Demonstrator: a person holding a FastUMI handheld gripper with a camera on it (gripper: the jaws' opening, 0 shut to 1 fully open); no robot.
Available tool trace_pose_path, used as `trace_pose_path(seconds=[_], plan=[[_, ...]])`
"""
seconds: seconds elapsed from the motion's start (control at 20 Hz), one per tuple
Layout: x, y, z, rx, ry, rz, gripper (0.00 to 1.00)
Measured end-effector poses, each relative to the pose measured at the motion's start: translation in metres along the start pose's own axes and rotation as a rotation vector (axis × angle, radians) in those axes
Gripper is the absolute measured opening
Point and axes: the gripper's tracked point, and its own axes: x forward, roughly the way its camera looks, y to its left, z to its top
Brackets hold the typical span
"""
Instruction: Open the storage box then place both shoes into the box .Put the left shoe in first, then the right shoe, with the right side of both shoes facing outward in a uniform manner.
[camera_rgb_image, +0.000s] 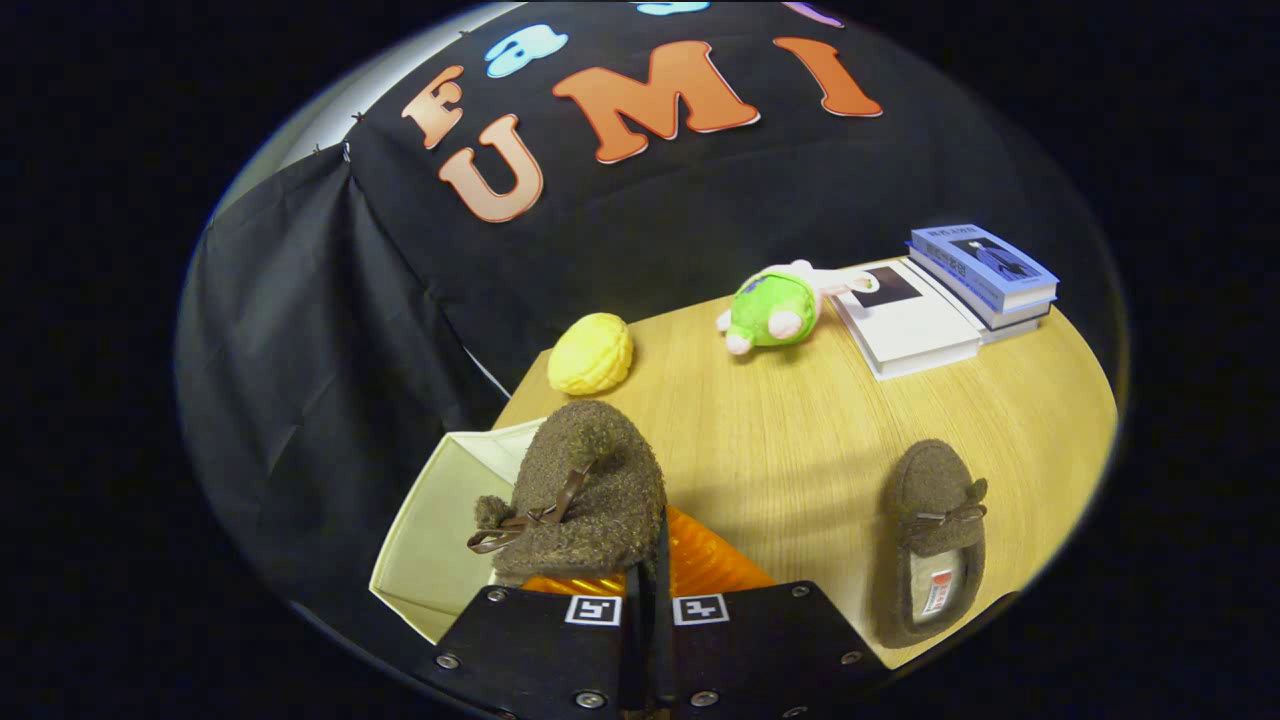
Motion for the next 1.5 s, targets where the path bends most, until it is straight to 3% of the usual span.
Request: trace_pose_path(seconds=[0.2,0.45,0.9,1.5], plan=[[-0.005,0.044,0.021,0.016,-0.039,0.071,0.04],[0.001,0.093,0.016,-0.008,-0.023,0.134,0.04],[0.055,0.14,-0.033,-0.077,0.143,0.09,0.05],[0.111,0.131,-0.089,-0.041,0.341,-0.044,0.08]])
